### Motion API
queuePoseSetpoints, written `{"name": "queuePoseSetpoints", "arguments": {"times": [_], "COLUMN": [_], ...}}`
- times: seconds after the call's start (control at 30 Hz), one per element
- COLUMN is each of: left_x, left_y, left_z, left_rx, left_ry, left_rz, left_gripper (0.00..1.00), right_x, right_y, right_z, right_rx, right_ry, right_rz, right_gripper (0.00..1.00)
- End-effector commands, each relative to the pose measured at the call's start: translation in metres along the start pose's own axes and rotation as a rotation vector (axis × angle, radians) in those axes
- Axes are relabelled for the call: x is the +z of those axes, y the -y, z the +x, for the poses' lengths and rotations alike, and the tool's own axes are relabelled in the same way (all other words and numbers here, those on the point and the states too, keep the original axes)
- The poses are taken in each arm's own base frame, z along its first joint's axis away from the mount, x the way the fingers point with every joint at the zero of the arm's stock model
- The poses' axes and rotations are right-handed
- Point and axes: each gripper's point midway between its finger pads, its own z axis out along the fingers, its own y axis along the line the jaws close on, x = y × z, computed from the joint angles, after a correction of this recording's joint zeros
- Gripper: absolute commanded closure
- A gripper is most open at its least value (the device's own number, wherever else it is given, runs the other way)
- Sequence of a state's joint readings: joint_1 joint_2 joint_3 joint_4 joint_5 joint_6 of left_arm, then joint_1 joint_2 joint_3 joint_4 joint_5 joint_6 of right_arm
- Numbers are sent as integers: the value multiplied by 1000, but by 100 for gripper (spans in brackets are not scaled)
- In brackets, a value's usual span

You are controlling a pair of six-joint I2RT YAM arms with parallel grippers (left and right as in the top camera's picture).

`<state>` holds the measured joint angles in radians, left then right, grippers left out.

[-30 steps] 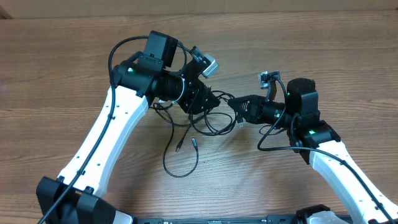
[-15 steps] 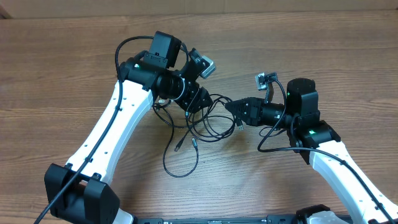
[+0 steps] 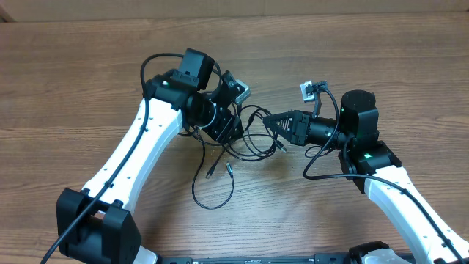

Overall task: Untangle cables
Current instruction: 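Reach the right gripper to the pile and grasp a cable strand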

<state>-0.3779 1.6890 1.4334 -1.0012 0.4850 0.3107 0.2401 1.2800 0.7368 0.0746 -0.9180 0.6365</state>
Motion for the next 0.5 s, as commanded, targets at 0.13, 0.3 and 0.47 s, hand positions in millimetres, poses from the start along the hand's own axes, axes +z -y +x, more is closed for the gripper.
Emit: {"name": "queuePoseSetpoints", "arguments": {"times": [0.13, 0.3, 0.47], "left_x": [26, 31, 34], "left_y": [11, 20, 26], "left_z": [0, -16, -24], "left_rx": [42, 81, 99], "left_ry": [12, 62, 85], "left_rz": [31, 35, 35], "left_gripper": [44, 45, 49], "right_x": [-1, -1, -1], "right_y": [-14, -15, -17], "right_z": [-1, 0, 1], "right_rx": [-15, -15, -16], "right_ry": [-14, -17, -25], "right_rz": [-54, -58, -67], "right_gripper": [96, 96, 96]}}
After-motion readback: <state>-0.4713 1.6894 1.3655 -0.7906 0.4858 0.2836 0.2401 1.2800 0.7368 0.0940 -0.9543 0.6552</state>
